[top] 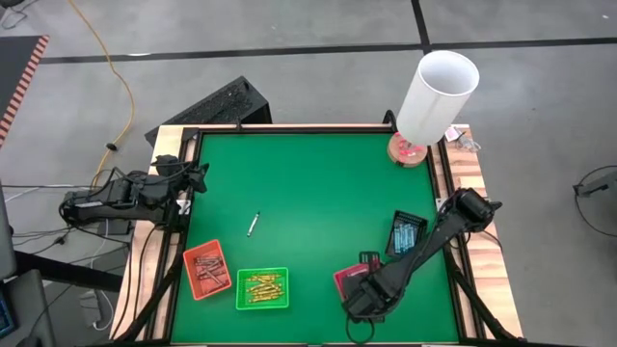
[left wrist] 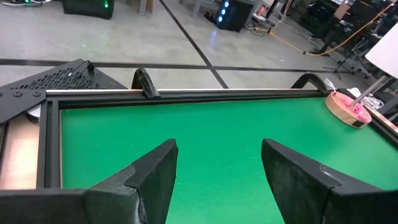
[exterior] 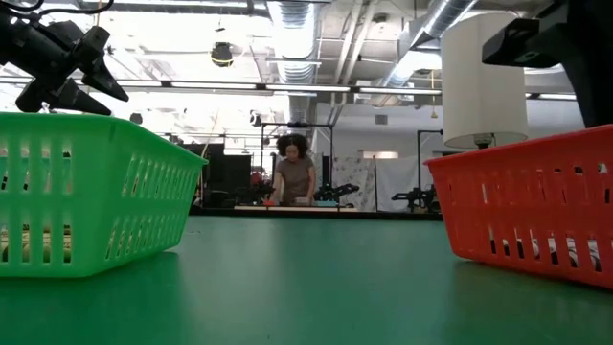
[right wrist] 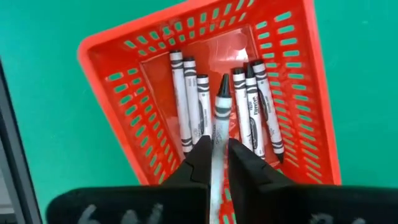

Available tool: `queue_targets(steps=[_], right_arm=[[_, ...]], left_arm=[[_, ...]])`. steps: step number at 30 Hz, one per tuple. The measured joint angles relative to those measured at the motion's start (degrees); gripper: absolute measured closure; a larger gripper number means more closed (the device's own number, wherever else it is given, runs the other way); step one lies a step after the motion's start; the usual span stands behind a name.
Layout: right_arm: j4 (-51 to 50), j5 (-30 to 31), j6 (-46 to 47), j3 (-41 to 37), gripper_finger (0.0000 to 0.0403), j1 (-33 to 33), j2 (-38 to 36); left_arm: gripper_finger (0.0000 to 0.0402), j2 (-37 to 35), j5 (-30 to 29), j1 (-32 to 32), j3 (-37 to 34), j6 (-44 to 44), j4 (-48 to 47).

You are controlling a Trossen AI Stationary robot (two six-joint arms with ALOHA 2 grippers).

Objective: Sort crayons
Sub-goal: Put the black crayon into the red bin

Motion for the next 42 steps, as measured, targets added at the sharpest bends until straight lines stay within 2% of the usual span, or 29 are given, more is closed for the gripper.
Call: queue_targets(steps=[14,21,26,29,32,37,39,42], right_arm=[[3.2,2.0,-2.3,0.6,0.0347,-2.0,-0.2],[0.2,3.4,-17.9,8.1,0.0346,-8.6,-0.2],[2.0,9.6,-32.6,13.8,0.0346,-15.3,-0.3],[9.1,12.8,-41.0,15.3,0.0346,-19.7,-0.3],[19.9,13.4,-48.3,15.4,0.0346,-23.8,-0.3],[37.3,13.2,-53.9,15.5,0.0346,-29.3,0.8],[40.8,10.4,-54.5,15.4,0.0346,-30.9,1.1],[46.3,0.0,-57.8,15.5,0.0346,-33.1,2.4]], left_arm=[[0.0178,0.0,0.0,0.0,0.0,0.0,0.0],[0.0178,0.0,0.0,0.0,0.0,0.0,0.0],[0.0178,0.0,0.0,0.0,0.0,0.0,0.0],[0.0178,0.0,0.0,0.0,0.0,0.0,0.0],[0.0178,0.0,0.0,0.0,0.0,0.0,0.0],[0.0178,0.0,0.0,0.0,0.0,0.0,0.0],[0.0178,0.0,0.0,0.0,0.0,0.0,0.0],[0.0178,0.0,0.0,0.0,0.0,0.0,0.0]])
